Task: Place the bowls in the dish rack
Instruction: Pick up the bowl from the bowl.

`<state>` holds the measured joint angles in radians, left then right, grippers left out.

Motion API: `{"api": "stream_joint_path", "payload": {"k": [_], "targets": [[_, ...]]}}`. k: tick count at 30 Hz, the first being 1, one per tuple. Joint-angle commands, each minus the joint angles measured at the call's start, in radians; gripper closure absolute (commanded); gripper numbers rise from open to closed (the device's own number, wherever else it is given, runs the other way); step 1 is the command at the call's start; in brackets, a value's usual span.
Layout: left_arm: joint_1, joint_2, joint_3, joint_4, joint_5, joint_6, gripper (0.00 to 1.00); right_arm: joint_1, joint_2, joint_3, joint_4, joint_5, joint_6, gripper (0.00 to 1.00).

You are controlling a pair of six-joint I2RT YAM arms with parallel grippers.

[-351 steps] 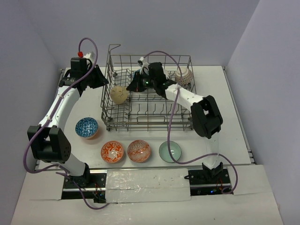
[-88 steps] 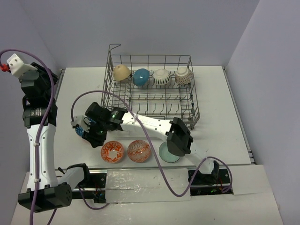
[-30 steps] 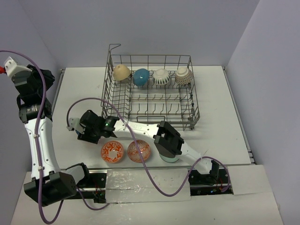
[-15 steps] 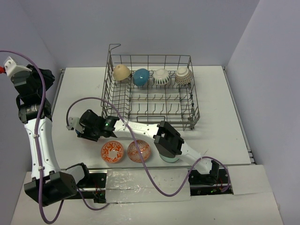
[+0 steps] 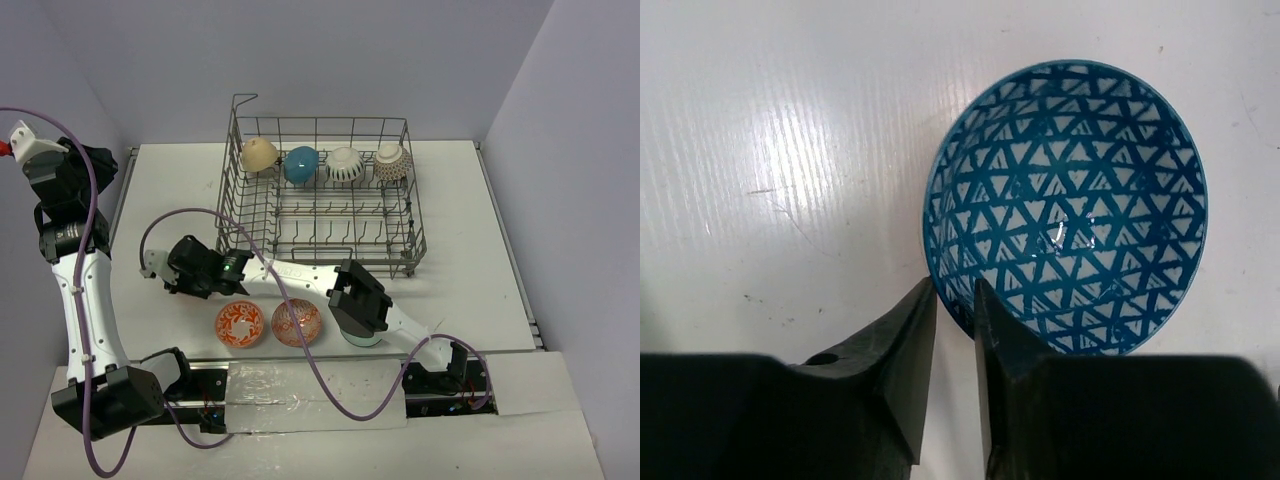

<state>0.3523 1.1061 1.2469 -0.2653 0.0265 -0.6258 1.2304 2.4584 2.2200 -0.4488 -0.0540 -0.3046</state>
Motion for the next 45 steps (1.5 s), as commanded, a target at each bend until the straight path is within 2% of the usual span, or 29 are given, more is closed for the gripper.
{"api": "stream_joint_path", "payload": {"k": [1,10,17,26,29,30,45], "targets": [[0.008,-0.002,-0.006,0.047,0.019,-0.015,0.64,0.006,0.008,0.046,0.053,0.029,-0.001,0.73],[0.022,-0.002,-0.01,0.055,0.039,-0.026,0.64,0.006,-0.004,0.021,0.065,0.029,0.001,0.94],[0.025,0.001,-0.014,0.06,0.047,-0.029,0.64,0.006,-0.013,0.007,0.07,0.036,-0.002,1.0],[0.027,0.003,-0.017,0.061,0.055,-0.035,0.65,0.007,-0.009,-0.008,0.052,0.042,-0.007,1.0],[0.03,0.005,-0.017,0.063,0.059,-0.037,0.65,0.006,-0.01,-0.022,0.052,0.049,-0.007,0.96],[0.03,0.005,-0.018,0.064,0.061,-0.037,0.65,0.006,-0.01,-0.029,0.053,0.052,-0.005,0.9],[0.03,0.005,-0.018,0.064,0.062,-0.037,0.65,0.006,-0.004,-0.033,0.059,0.075,-0.004,0.8]]}}
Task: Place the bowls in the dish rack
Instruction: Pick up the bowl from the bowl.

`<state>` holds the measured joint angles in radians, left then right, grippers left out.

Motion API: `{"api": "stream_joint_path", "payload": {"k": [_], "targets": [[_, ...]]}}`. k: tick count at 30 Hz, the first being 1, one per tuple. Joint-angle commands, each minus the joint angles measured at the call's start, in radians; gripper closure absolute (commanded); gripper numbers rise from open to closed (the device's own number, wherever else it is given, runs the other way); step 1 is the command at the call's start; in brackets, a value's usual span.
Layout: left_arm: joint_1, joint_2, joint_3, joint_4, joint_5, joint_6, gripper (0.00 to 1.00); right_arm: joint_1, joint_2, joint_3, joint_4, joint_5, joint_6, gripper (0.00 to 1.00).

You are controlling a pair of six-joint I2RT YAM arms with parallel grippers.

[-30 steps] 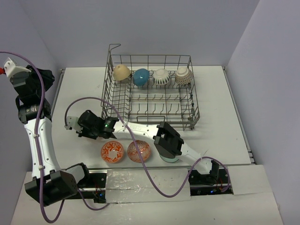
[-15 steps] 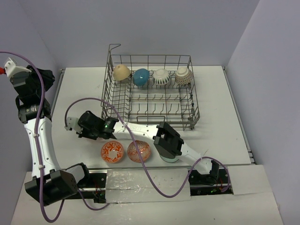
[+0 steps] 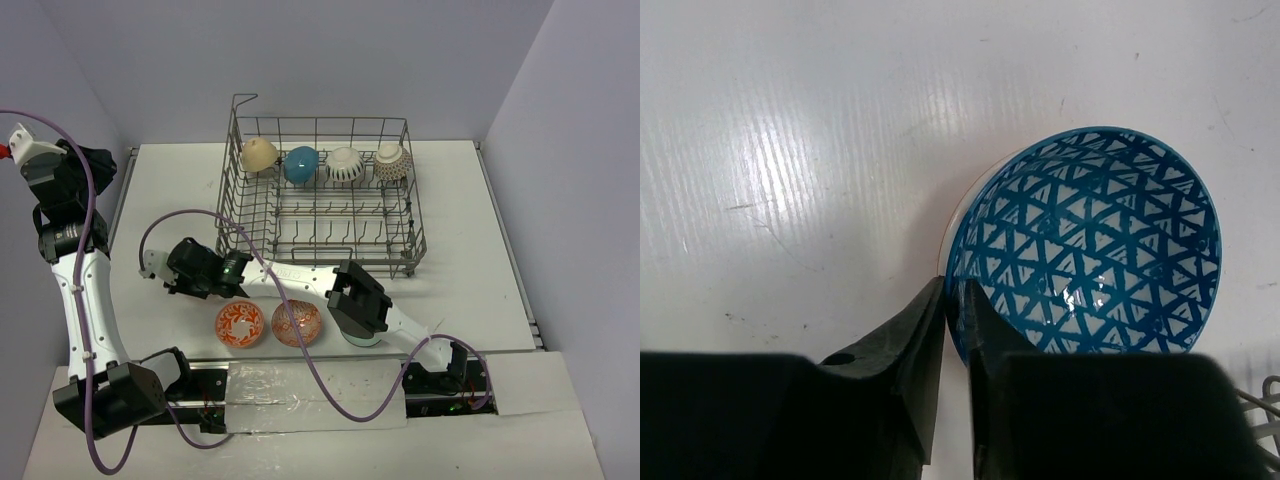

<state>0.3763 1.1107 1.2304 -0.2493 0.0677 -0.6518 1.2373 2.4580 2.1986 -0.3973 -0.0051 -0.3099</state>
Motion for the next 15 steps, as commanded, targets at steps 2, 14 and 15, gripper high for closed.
{"api": "stream_joint_path", "payload": {"k": [2,14,15], "targets": [[0.006,0.0,-0.003,0.048,0.023,-0.011,0.65,-0.001,-0.002,-0.008,0.006,0.025,0.003,0.76],[0.006,0.001,-0.003,0.048,0.027,-0.012,0.65,-0.001,0.018,0.01,-0.002,0.013,0.005,0.7],[0.006,0.001,-0.003,0.048,0.027,-0.012,0.65,-0.001,0.019,0.012,-0.003,0.011,0.005,0.7]]}}
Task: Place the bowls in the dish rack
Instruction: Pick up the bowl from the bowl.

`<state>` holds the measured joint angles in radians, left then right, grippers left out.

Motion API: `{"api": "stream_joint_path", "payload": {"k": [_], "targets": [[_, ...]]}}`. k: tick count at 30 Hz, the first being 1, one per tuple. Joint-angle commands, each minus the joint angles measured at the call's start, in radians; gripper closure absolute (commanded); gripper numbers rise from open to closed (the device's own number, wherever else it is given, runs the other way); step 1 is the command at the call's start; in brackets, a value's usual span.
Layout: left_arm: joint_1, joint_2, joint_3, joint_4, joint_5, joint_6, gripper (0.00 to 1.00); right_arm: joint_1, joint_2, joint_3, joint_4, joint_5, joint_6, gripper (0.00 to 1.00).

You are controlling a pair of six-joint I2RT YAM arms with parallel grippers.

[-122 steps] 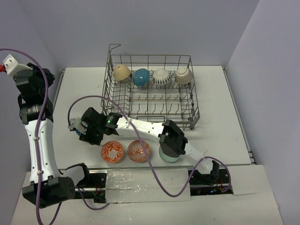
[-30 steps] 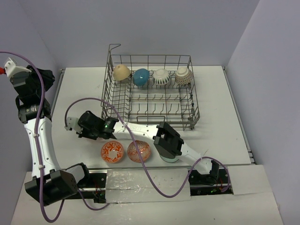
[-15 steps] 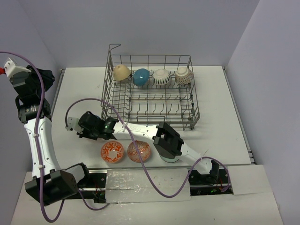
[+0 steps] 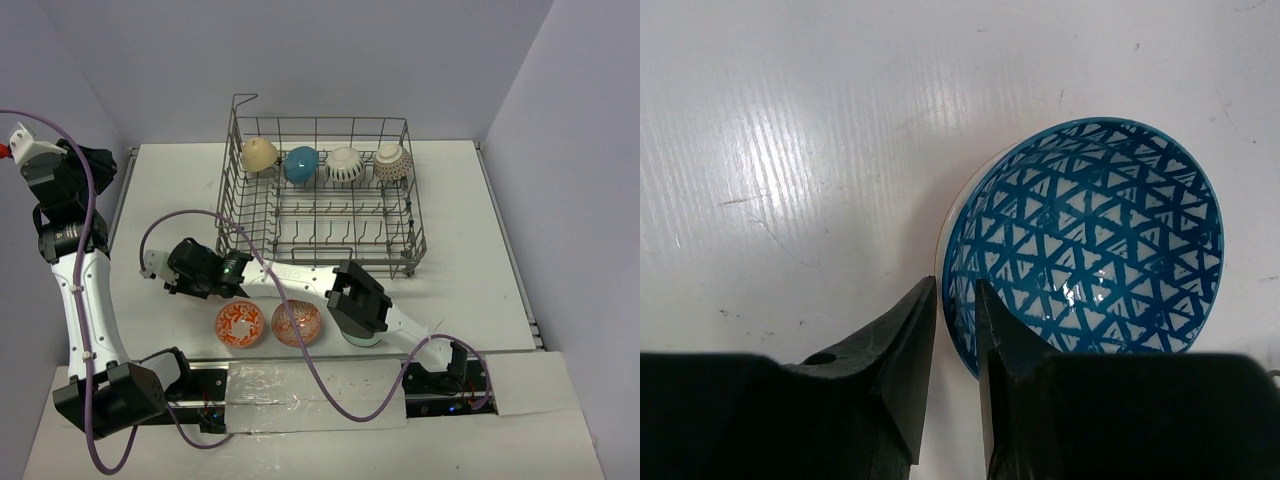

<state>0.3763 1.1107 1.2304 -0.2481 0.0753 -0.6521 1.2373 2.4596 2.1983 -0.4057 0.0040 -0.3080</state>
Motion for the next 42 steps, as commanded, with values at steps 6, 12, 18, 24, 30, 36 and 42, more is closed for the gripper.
{"api": "stream_joint_path", "payload": {"k": [6,12,18,24,30,36,42], "targets": [[0.006,0.003,-0.003,0.047,0.021,-0.014,0.65,-0.001,0.027,0.023,0.002,0.002,0.003,0.71],[0.006,0.003,-0.005,0.049,0.021,-0.012,0.65,-0.001,0.032,0.026,-0.002,0.002,0.003,0.75],[0.006,0.001,-0.005,0.049,0.023,-0.015,0.65,-0.001,0.032,0.024,-0.004,0.002,0.004,0.83],[0.006,0.001,-0.005,0.05,0.026,-0.015,0.65,-0.001,0.027,0.018,-0.002,0.002,0.004,0.88],[0.006,0.001,-0.005,0.05,0.026,-0.015,0.65,-0.001,0.019,0.014,-0.001,0.004,0.004,0.9],[0.006,0.0,-0.006,0.052,0.029,-0.018,0.65,-0.001,0.003,-0.005,0.001,0.01,0.003,0.92],[0.007,0.003,-0.008,0.053,0.032,-0.02,0.65,-0.001,-0.017,-0.018,0.008,0.002,0.014,0.99]]}}
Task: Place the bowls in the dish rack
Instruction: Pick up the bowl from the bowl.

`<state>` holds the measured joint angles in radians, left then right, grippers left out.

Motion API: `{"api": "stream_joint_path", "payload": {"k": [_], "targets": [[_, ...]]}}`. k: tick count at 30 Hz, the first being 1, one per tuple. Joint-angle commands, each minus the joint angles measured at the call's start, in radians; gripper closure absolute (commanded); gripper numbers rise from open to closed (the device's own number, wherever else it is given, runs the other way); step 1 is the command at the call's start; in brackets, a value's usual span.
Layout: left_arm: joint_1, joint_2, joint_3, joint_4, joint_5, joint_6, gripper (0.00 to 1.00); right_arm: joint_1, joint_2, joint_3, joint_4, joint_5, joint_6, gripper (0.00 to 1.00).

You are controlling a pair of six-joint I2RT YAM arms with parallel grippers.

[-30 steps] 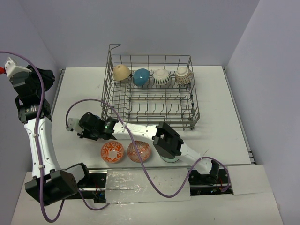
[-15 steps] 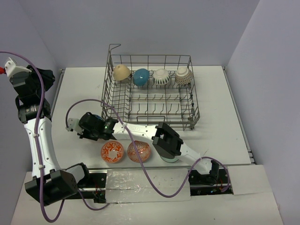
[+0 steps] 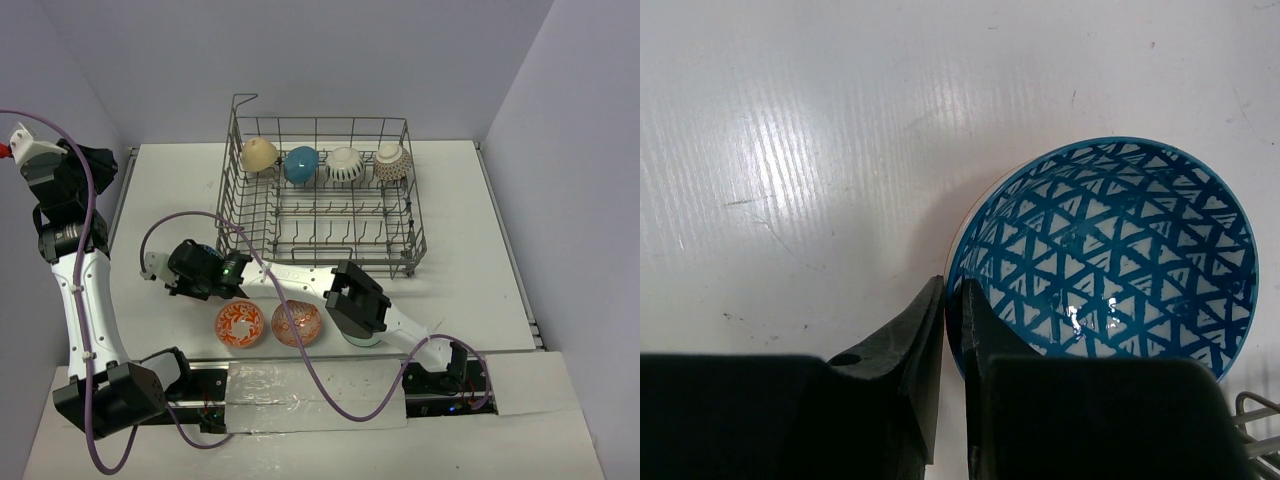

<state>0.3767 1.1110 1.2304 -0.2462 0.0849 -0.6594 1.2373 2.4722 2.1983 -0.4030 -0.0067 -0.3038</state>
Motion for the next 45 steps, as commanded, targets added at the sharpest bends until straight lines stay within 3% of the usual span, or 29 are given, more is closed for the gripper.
{"api": "stream_joint_path", "payload": {"k": [1,45], "targets": [[0.007,0.003,-0.008,0.051,0.024,-0.009,0.65,-0.001,-0.035,-0.02,0.009,0.011,0.009,1.0],[0.008,0.007,-0.008,0.051,0.035,-0.012,0.64,-0.015,-0.122,-0.023,0.006,-0.026,0.046,1.0]]}}
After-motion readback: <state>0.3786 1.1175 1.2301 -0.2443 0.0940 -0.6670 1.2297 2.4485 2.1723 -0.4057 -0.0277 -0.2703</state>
